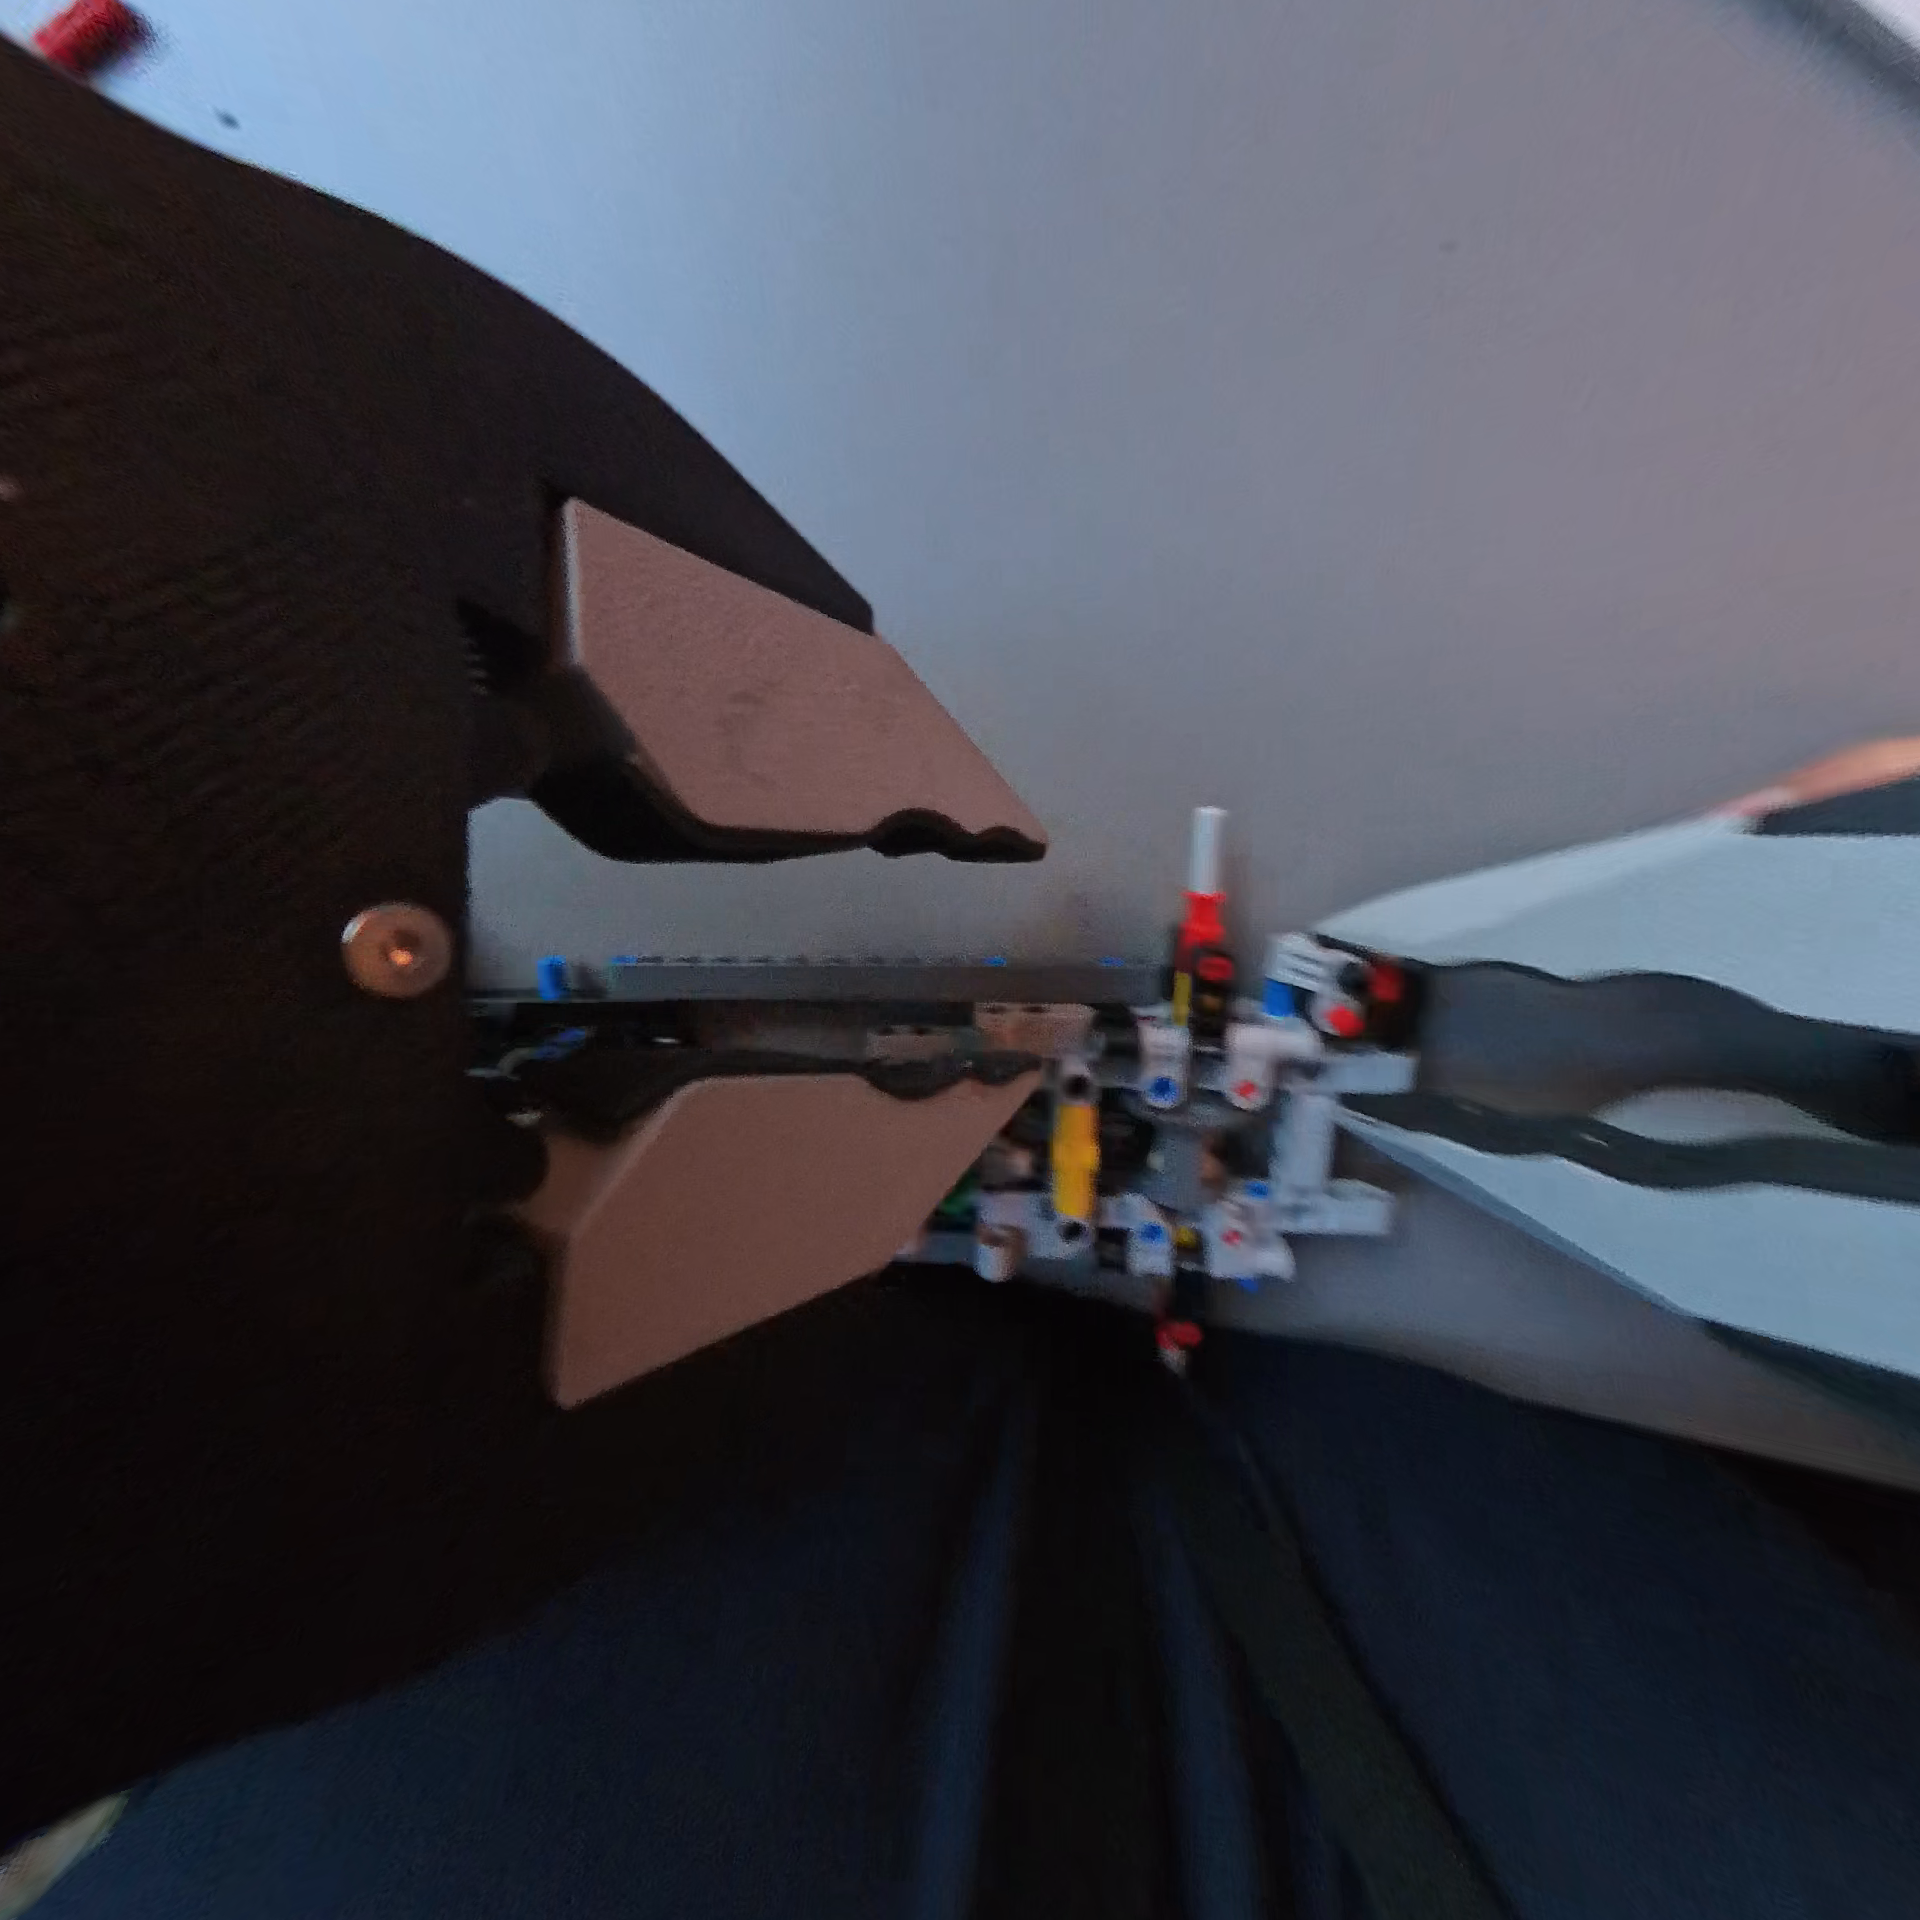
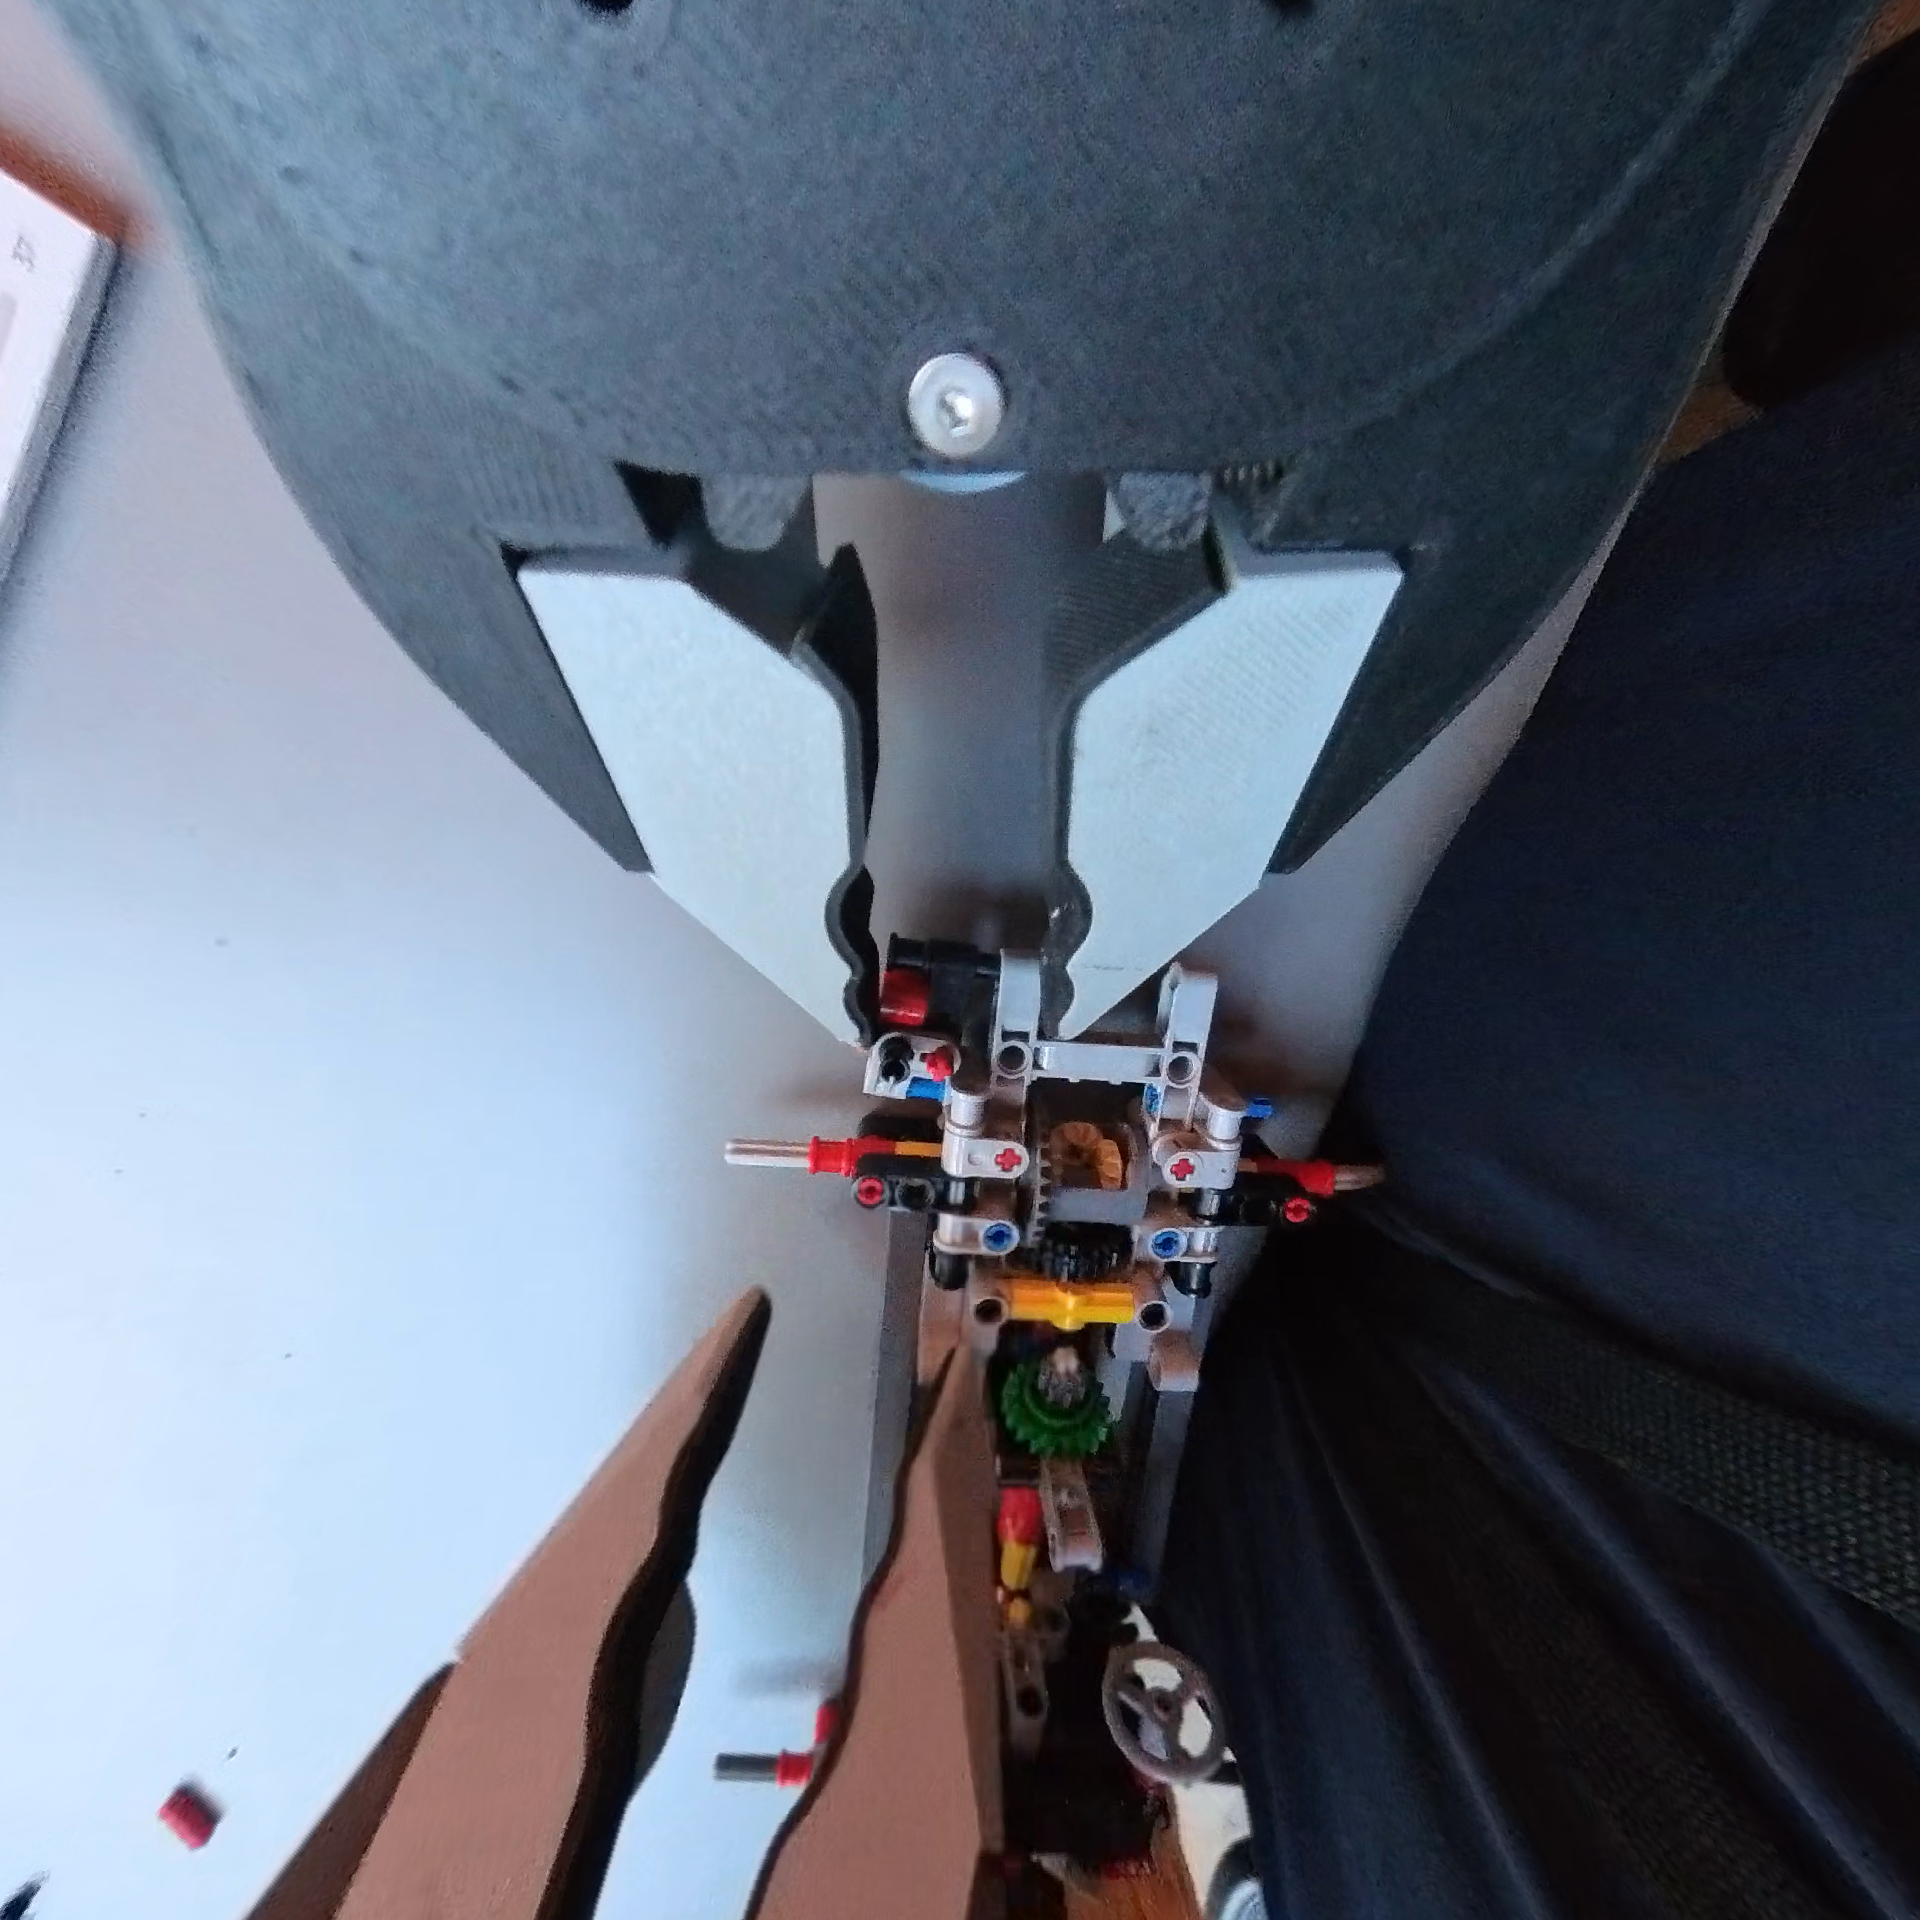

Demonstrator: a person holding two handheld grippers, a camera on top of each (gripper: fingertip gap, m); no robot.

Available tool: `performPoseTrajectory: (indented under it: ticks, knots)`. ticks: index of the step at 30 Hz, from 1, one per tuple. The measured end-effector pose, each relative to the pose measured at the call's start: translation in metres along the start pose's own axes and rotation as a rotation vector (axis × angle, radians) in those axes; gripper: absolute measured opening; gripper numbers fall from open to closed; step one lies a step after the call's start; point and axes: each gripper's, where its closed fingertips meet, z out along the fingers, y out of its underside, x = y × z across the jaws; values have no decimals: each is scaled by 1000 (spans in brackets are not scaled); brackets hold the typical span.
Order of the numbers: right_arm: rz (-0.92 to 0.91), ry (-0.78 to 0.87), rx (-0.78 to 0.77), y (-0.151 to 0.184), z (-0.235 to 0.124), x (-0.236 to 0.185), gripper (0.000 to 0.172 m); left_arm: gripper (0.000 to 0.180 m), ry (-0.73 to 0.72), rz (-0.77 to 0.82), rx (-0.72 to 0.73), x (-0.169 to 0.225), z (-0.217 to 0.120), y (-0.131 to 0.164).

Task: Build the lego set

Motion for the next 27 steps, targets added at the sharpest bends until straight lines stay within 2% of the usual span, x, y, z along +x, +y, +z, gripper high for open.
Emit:
performPoseTrajectory:
  ticks: [5,11,17,22,27]
  knots:
    - [51,-7,2,0,0,5,28,28,170,-68,-40,14,9,11]
    - [138,-79,-8,1,1,7,28,24,234,-52,-47,11,8,11]
    - [124,-115,-10,3,-3,8,32,24,242,-41,8,11,10,8]
    - [173,-114,174,-18,-19,15,32,24,247,-44,79,11,11,5]
    - [134,-105,74,-12,-4,8,39,24,257,-41,105,10,12,3]
